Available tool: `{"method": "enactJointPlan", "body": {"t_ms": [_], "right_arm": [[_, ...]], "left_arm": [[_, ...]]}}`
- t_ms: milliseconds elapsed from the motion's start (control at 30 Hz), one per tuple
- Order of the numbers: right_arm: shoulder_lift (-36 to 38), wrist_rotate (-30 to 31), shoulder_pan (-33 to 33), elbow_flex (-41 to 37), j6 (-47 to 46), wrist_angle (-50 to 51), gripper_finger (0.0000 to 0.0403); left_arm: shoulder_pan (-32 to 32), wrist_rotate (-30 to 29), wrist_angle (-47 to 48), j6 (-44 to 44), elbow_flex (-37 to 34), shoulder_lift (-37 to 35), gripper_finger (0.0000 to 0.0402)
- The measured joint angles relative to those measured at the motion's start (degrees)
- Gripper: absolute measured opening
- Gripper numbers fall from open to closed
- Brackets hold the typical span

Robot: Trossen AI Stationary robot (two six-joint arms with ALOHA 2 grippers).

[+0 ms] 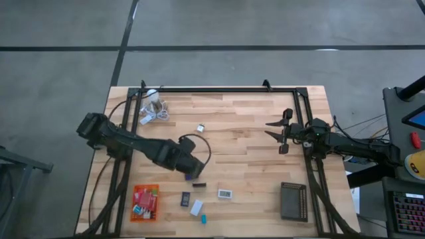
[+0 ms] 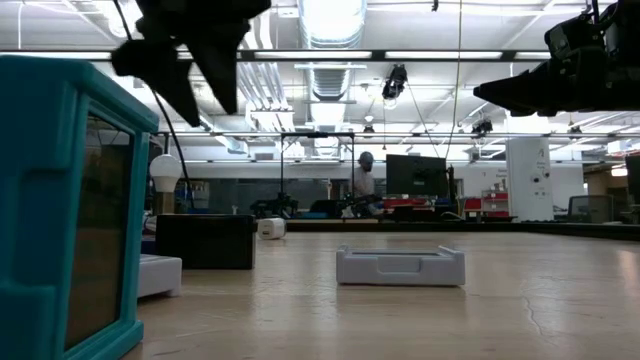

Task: Pick & Place Office items
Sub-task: Put the white black charger adapter into the orange bin

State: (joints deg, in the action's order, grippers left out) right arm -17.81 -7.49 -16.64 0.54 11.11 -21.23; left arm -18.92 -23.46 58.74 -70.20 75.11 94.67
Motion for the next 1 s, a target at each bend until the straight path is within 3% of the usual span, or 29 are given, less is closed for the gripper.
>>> {"method": "enactJointPlan", "body": {"t_ms": [700, 1000], "right_arm": [[0.01, 0.00, 0.00, 0.01, 0.00, 0.00, 0.0139], [-0.01, 0.00, 0.00, 0.00, 0.00, 0.00, 0.0139]], "left_arm": [[16.29, 2.00, -2.24, 9.25, -0.35, 0.03, 0.0289], [21.73, 2.03, -6.78, 13.64, -0.35, 3.87, 0.0289]]}}
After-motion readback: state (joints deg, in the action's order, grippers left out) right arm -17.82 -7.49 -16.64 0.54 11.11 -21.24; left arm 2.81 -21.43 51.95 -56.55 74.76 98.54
